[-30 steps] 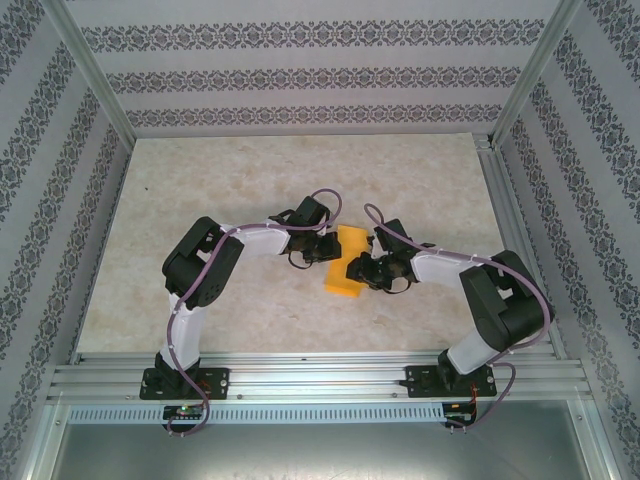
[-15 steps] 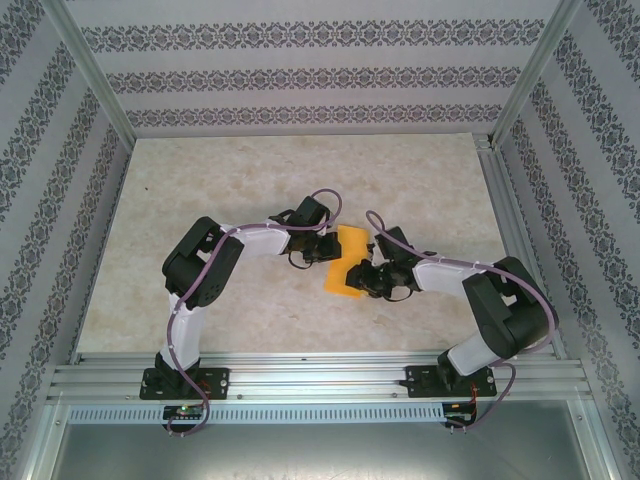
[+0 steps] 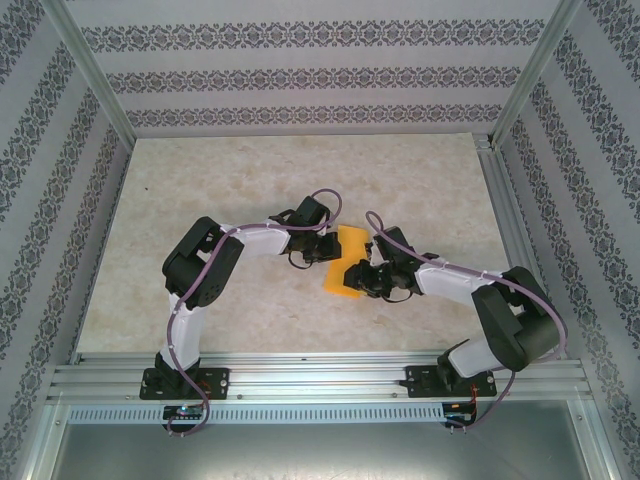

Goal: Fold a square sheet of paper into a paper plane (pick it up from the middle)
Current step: Fold the square sheet of paper in half at the center of the table.

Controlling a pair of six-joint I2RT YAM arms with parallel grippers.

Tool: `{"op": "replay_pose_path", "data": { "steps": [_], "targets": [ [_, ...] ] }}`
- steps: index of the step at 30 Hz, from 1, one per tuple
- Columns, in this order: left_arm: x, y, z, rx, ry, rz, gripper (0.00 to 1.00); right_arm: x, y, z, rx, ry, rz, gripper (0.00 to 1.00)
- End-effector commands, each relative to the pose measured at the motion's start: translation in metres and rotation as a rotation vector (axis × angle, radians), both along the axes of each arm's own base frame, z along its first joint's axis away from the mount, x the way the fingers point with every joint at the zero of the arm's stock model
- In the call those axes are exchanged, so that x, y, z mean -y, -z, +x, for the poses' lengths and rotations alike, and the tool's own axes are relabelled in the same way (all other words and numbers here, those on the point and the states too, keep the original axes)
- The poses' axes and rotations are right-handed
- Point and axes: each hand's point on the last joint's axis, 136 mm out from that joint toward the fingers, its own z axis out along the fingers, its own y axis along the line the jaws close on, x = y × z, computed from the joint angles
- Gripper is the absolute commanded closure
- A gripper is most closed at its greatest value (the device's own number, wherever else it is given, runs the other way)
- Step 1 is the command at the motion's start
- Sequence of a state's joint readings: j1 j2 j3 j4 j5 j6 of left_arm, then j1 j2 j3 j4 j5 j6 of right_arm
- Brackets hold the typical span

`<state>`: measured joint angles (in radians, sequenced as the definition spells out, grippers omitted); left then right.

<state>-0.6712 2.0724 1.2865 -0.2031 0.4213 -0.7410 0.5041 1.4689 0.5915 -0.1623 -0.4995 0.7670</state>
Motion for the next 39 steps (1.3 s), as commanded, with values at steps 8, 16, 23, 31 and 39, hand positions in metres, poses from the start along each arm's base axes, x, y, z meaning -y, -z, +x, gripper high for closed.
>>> {"op": "replay_pose_path", "data": {
  "steps": [8, 16, 23, 31, 39],
  "targets": [
    [-0.004, 0.022, -0.017, -0.053, 0.033, 0.079, 0.90, 0.010, 0.035, -0.021, -0.100, 0.010, -0.067, 0.67],
    [-0.004, 0.022, -0.018, -0.055, 0.031, 0.081, 0.90, 0.002, -0.002, -0.013, -0.011, -0.004, -0.011, 0.66],
    [-0.002, 0.020, -0.017, -0.053, 0.034, 0.077, 0.90, 0.010, 0.024, -0.021, -0.077, -0.001, -0.068, 0.66],
    [-0.002, 0.021, -0.018, -0.054, 0.042, 0.082, 0.90, 0.014, -0.019, 0.009, 0.047, 0.030, -0.060, 0.66],
    [-0.001, 0.020, -0.017, -0.053, 0.041, 0.078, 0.90, 0.026, -0.036, 0.062, 0.129, 0.116, 0.003, 0.69]
  ]
}}
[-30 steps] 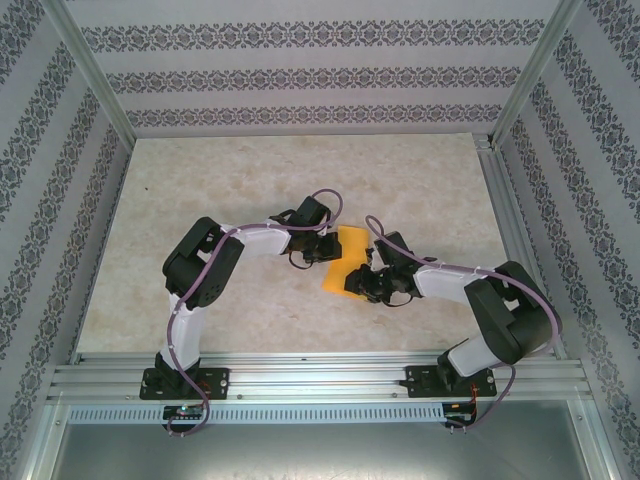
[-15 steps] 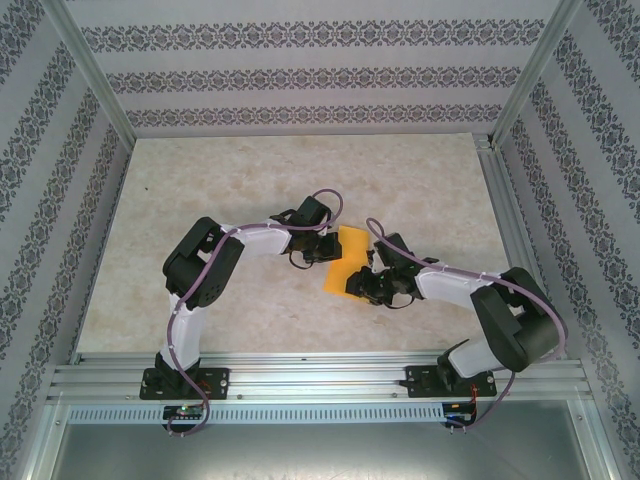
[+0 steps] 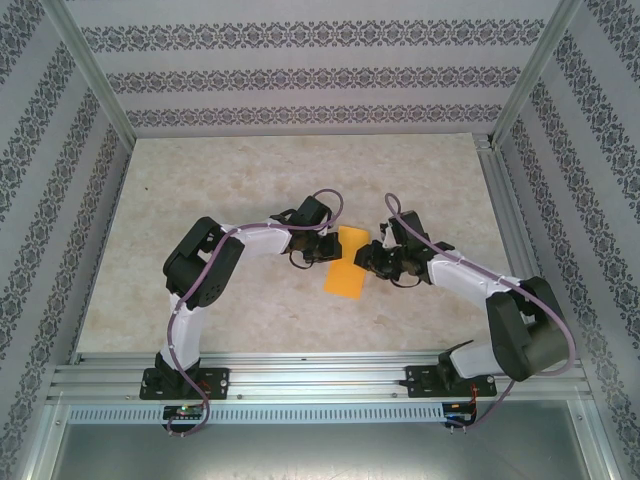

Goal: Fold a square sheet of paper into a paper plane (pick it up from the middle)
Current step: Fold the square sheet of paper in half at the center of the table.

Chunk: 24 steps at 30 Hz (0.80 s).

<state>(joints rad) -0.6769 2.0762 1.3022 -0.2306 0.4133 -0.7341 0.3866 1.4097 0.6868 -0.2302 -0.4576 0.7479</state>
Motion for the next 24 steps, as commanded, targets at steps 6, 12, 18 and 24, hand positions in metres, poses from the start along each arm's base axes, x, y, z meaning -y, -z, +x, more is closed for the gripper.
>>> {"op": "replay_pose_path", "data": {
  "steps": [6, 12, 18, 24],
  "targets": [
    [-0.001, 0.019, -0.015, -0.049, 0.037, 0.063, 0.90, 0.002, 0.033, 0.017, -0.031, -0.004, -0.001, 0.69],
    [-0.002, 0.022, -0.016, -0.054, 0.039, 0.069, 0.90, 0.020, 0.065, 0.005, -0.108, 0.009, -0.092, 0.68],
    [-0.002, 0.022, -0.016, -0.054, 0.038, 0.071, 0.90, 0.009, 0.030, 0.014, -0.050, -0.015, -0.024, 0.67],
    [-0.002, 0.022, -0.016, -0.055, 0.041, 0.073, 0.90, 0.002, -0.003, 0.036, 0.047, -0.019, 0.033, 0.66]
  ]
}}
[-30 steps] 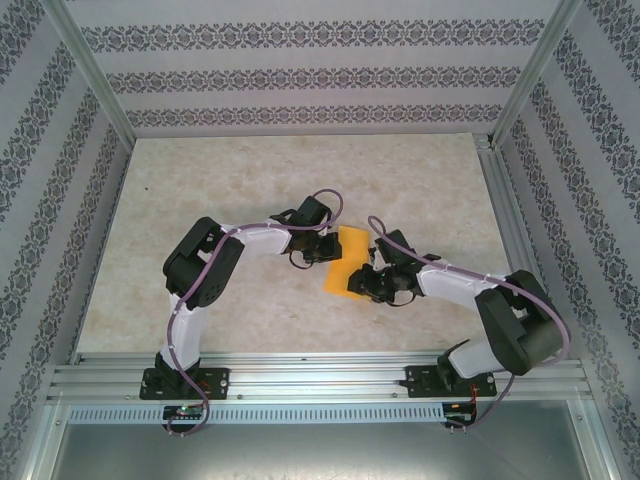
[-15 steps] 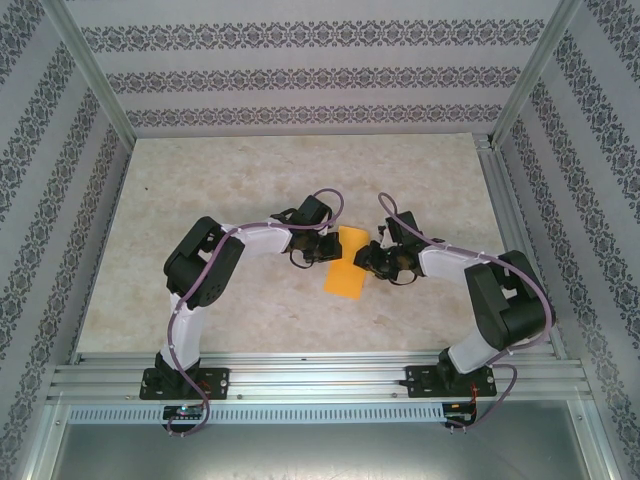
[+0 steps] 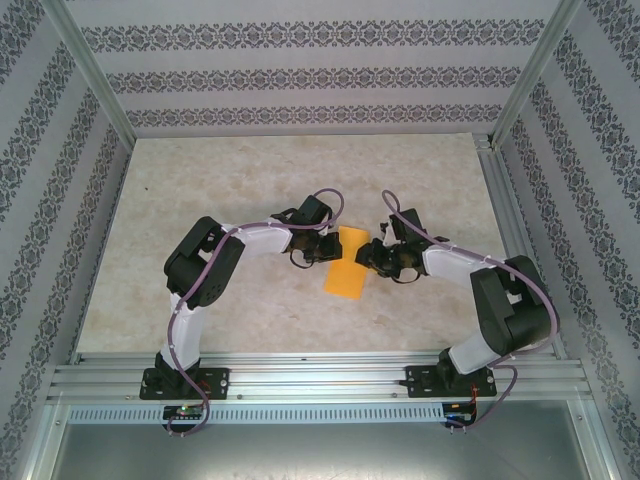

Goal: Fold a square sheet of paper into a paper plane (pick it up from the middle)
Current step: Fold the square sheet of paper in half at the center of the table.

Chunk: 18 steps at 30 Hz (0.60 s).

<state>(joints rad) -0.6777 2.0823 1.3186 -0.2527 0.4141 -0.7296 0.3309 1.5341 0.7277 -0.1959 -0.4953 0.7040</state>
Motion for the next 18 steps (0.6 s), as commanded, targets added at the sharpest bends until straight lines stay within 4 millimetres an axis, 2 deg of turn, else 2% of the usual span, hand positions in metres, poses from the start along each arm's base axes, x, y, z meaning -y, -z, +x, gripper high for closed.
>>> {"op": "replay_pose_path", "data": {
  "steps": [1, 6, 10, 12, 15, 18],
  "targets": [
    [-0.002, 0.022, -0.015, -0.047, 0.035, 0.065, 0.90, -0.005, -0.019, 0.019, 0.071, -0.019, 0.038, 0.67],
    [-0.003, 0.022, -0.016, -0.048, 0.040, 0.071, 0.90, -0.007, 0.009, 0.022, 0.017, -0.015, 0.038, 0.68],
    [-0.004, 0.024, -0.017, -0.051, 0.042, 0.075, 0.90, 0.003, 0.040, 0.017, -0.041, 0.005, -0.006, 0.68],
    [-0.004, 0.024, -0.017, -0.051, 0.043, 0.077, 0.90, 0.006, 0.048, 0.015, -0.059, 0.012, -0.018, 0.68],
    [-0.004, 0.024, -0.017, -0.049, 0.043, 0.079, 0.90, 0.005, 0.045, 0.016, -0.060, 0.011, -0.009, 0.68],
    [-0.004, 0.024, -0.017, -0.051, 0.043, 0.080, 0.90, -0.001, 0.018, 0.024, -0.004, 0.005, 0.032, 0.68]
  ]
}}
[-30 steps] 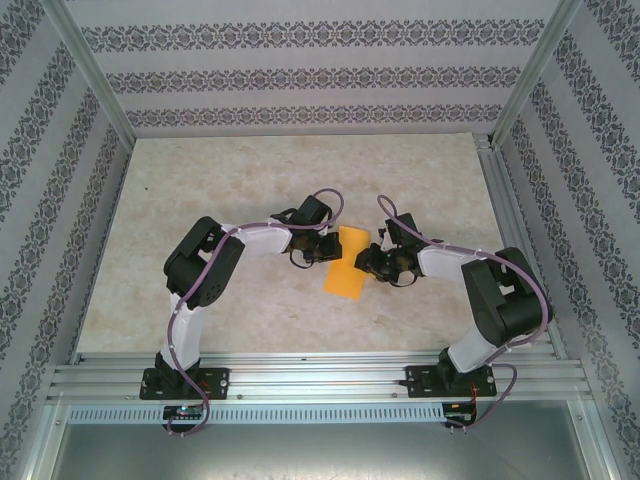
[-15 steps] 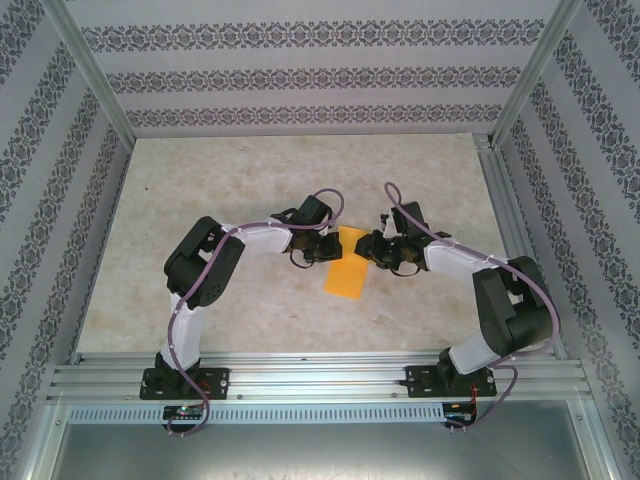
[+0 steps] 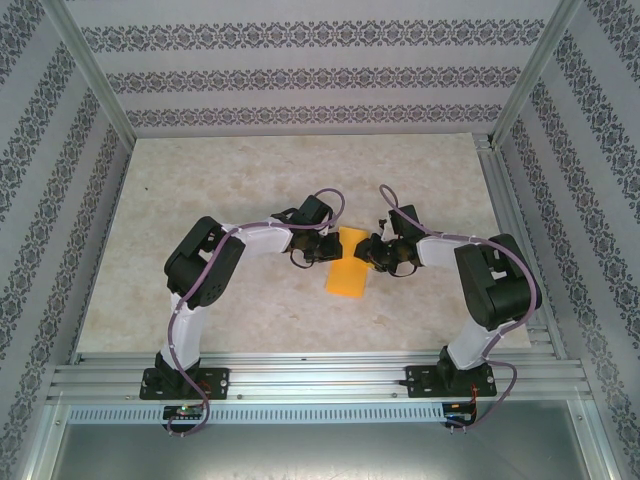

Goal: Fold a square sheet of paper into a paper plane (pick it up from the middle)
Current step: Fold the square sheet of paper in half at the center of the table.

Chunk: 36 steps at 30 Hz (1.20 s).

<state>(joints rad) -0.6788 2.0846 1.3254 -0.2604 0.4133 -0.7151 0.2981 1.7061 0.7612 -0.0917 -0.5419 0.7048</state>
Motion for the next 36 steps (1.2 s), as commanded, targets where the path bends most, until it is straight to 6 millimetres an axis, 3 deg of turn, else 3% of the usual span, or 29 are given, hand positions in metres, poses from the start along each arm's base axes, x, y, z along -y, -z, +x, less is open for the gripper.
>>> {"op": "replay_pose_path", "data": {
  "steps": [1, 4, 7, 12, 19, 21, 26, 28, 36],
  "targets": [
    [-0.005, 0.025, -0.017, -0.056, 0.030, 0.077, 0.90, 0.000, -0.022, 0.008, 0.063, -0.001, 0.009, 0.67],
    [-0.004, 0.024, -0.016, -0.056, 0.030, 0.075, 0.90, -0.001, -0.044, 0.017, 0.110, -0.005, 0.016, 0.67],
    [-0.004, 0.024, -0.016, -0.056, 0.030, 0.074, 0.90, -0.003, -0.045, 0.023, 0.121, -0.012, 0.013, 0.67],
    [-0.003, 0.023, -0.016, -0.056, 0.030, 0.073, 0.90, -0.003, -0.021, 0.028, 0.077, -0.014, 0.005, 0.67],
    [-0.004, 0.025, -0.017, -0.060, 0.031, 0.074, 0.90, 0.014, 0.017, 0.025, -0.006, 0.007, -0.059, 0.67],
    [-0.004, 0.025, -0.016, -0.058, 0.032, 0.076, 0.90, 0.009, 0.009, 0.025, 0.001, -0.002, -0.029, 0.67],
    [-0.005, 0.026, -0.017, -0.059, 0.033, 0.081, 0.90, 0.002, -0.045, 0.041, 0.117, -0.012, 0.021, 0.65],
    [-0.005, 0.025, -0.016, -0.060, 0.030, 0.078, 0.90, 0.002, -0.055, 0.046, 0.142, -0.020, 0.017, 0.65],
    [-0.003, 0.025, -0.016, -0.062, 0.030, 0.075, 0.90, 0.003, -0.031, 0.056, 0.096, -0.020, 0.005, 0.66]
  ]
}}
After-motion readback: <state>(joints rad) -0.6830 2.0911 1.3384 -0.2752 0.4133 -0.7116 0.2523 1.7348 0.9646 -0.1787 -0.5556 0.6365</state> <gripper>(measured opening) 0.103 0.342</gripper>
